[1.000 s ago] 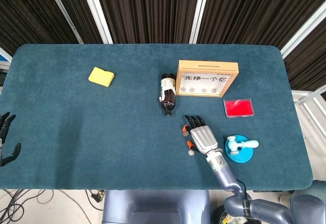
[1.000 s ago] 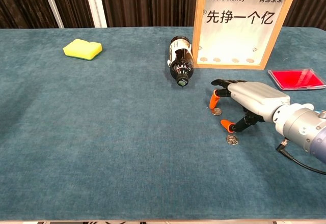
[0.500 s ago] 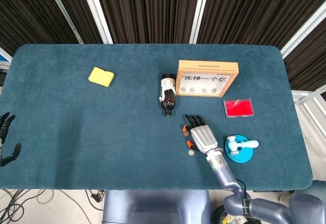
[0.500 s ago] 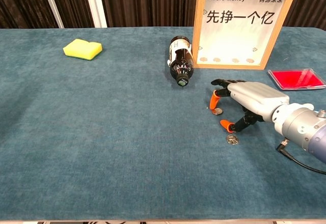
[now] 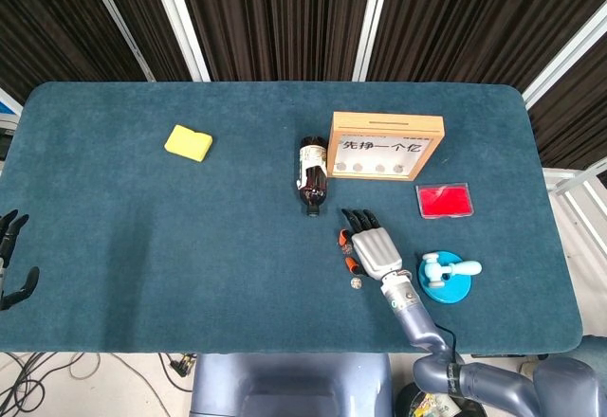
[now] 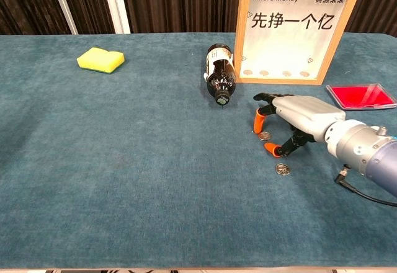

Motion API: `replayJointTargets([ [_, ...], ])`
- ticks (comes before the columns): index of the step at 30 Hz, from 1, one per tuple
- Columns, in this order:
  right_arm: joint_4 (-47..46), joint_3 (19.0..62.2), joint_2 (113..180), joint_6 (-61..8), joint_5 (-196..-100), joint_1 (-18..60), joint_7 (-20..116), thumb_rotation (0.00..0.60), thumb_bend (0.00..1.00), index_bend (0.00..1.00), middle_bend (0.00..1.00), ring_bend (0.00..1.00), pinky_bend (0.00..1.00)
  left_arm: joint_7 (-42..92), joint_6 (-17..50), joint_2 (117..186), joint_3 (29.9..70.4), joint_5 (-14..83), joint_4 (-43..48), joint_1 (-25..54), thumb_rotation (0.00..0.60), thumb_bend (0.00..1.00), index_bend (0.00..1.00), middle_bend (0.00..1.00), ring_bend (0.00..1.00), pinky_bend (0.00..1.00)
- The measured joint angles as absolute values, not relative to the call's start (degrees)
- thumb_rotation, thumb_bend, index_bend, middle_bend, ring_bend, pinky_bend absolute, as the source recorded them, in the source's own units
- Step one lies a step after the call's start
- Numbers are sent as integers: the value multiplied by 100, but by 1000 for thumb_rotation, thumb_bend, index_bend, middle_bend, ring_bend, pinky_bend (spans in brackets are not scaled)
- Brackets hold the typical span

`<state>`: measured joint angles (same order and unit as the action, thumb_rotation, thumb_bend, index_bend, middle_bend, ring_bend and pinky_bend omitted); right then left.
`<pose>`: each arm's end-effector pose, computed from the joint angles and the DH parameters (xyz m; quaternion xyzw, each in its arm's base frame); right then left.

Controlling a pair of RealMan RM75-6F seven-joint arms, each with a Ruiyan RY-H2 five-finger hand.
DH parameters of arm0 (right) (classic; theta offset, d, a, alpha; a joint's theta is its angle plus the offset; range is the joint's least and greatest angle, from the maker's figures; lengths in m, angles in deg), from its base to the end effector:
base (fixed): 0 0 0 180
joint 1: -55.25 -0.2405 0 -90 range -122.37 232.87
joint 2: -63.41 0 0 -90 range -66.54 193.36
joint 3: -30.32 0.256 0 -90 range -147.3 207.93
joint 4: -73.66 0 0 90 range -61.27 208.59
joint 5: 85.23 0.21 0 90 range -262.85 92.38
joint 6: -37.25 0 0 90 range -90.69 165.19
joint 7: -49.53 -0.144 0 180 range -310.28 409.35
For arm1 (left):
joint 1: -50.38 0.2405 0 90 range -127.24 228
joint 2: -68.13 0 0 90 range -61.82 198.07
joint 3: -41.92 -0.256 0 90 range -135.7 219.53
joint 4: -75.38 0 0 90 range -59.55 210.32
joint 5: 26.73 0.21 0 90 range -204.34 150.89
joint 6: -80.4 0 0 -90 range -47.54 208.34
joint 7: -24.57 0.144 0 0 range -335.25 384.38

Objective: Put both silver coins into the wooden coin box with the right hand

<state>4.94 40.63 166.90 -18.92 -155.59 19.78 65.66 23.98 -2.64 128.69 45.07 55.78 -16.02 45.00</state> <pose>-0.1809 -0.3212 -0.0776 0.7205 -0.4080 0.3635 0.4270 -0.3264 0.1854 0.1814 -0.5922 -0.3856 -0.3553 0.6118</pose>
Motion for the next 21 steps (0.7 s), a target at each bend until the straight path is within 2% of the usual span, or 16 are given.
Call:
replayJointTargets([
  [21,641,4132,16724,-1819,-15485,1868,6466,600,473,544,3,0,0,2422,-224,12850,4501,5536,-1636,4503,600,396,33,0,0,0],
])
